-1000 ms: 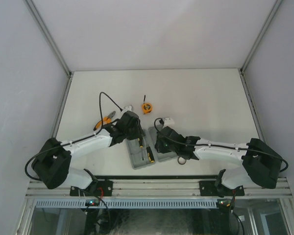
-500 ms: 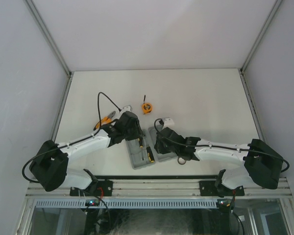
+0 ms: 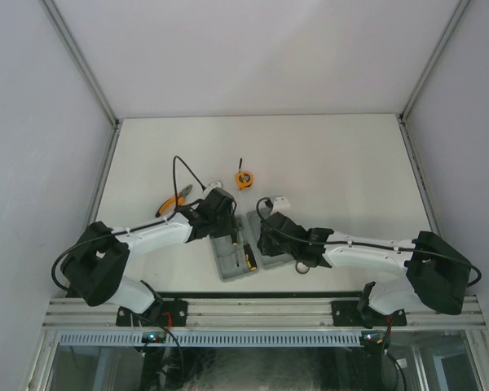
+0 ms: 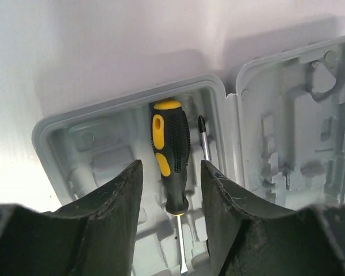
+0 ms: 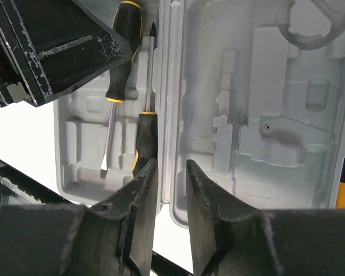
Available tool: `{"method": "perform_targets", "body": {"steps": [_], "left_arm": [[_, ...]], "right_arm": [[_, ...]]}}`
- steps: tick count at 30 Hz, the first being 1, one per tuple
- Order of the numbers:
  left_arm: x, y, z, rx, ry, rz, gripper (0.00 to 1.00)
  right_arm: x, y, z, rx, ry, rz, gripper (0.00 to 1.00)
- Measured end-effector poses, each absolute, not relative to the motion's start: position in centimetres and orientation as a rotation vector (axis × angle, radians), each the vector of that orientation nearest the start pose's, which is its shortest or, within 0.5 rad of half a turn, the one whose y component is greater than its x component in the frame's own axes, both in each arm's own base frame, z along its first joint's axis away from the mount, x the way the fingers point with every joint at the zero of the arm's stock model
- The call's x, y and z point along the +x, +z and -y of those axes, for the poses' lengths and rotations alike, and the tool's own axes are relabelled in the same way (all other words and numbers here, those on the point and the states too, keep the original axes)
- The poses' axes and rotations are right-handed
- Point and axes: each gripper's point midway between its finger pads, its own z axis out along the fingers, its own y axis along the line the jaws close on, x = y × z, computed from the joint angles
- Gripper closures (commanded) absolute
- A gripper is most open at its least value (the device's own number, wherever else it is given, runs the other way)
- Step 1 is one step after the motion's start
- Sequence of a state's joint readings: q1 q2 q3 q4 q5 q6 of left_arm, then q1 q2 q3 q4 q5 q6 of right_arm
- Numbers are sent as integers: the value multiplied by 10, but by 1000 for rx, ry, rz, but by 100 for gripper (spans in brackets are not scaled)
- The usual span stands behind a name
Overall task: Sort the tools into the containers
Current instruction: Adjust the screwdriver in the storage box.
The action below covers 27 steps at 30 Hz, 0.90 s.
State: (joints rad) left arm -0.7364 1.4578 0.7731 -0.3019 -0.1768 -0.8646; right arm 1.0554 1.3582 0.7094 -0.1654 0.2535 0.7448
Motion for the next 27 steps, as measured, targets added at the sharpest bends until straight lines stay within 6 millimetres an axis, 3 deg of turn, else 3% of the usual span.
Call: {"method": "perform_targets", "body": {"steps": [13,27], "left_arm": [[245,27,229,-229,-397,-2614,55],[250,28,234,-235,-423,-2599,64]], "right_arm": [[184,66,-291,-255,552,-2422,75],[183,66,-291,-256,552,-2421,75]]}}
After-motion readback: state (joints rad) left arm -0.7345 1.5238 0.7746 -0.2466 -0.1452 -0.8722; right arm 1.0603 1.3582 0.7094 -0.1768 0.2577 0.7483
